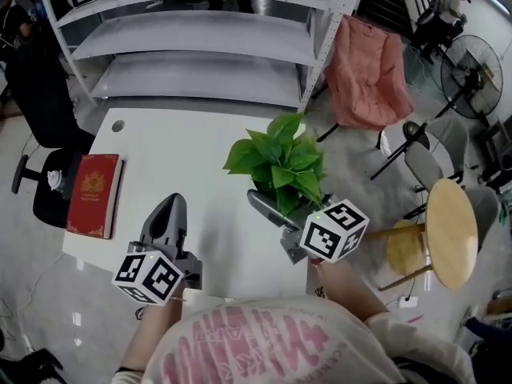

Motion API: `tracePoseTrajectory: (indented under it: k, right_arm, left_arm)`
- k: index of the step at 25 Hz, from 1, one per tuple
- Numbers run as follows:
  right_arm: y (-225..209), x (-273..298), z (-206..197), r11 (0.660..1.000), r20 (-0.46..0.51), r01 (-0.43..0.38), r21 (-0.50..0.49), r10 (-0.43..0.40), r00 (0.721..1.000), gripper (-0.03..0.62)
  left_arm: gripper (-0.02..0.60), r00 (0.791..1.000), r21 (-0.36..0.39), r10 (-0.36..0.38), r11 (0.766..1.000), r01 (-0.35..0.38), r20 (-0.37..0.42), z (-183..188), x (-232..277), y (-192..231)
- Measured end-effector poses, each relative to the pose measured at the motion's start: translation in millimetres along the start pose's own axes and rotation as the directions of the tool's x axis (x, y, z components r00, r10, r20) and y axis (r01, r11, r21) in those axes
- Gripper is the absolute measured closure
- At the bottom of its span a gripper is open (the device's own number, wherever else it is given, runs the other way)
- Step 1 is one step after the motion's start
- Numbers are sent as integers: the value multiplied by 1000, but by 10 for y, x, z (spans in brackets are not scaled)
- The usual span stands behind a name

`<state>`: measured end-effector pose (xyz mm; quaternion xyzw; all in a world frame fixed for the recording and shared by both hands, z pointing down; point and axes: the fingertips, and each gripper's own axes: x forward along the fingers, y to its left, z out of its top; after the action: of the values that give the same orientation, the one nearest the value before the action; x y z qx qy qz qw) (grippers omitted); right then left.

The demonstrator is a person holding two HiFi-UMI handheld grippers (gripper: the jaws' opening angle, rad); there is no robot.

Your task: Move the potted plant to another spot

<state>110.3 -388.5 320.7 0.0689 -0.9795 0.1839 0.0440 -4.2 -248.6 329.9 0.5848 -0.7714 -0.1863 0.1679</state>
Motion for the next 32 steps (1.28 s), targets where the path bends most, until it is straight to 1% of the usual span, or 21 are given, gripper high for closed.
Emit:
tracePoseTrajectory:
  k: [4, 7, 13, 15, 17, 22, 25, 28, 32]
  right_arm:
    - [93, 132, -45, 996, -32, -85, 4, 85, 996, 52]
    - [148, 163, -35, 989, -52, -143, 20, 144, 988, 52]
    - [274, 140, 26, 969, -101, -249, -5, 247, 964, 52]
    - [321, 119, 55, 959, -115, -284, 6, 283, 952, 52]
    - [387, 144, -10, 949, -132, -314, 12, 312, 941, 52]
    - [625, 280, -435, 931, -177, -365, 15, 361, 915, 52]
    - [756, 311, -600, 921, -195, -388, 25, 385, 902, 52]
    - [857, 319, -685, 915, -214, -403, 17, 397, 892, 52]
    - [982, 334, -729, 913, -228, -409, 3, 399, 888, 52]
  left_arm:
    - [578, 997, -28, 76, 997, -76, 27, -28, -211, 69]
    - [578, 988, -63, 148, 987, -146, 36, -91, -350, 67]
    - [578, 958, -87, 277, 959, -270, 80, -46, -586, -91]
    - [578, 947, -87, 312, 948, -305, 80, -26, -656, -183]
    - [578, 936, -86, 343, 938, -336, 76, -55, -773, -199]
    - [578, 908, -85, 403, 915, -395, 112, -220, -1232, -40]
    - [578, 890, -91, 440, 897, -432, 119, -273, -1423, -2]
    - [578, 885, -112, 452, 890, -441, 110, -300, -1523, 26]
    - [578, 880, -119, 456, 889, -442, 131, -216, -1620, 90]
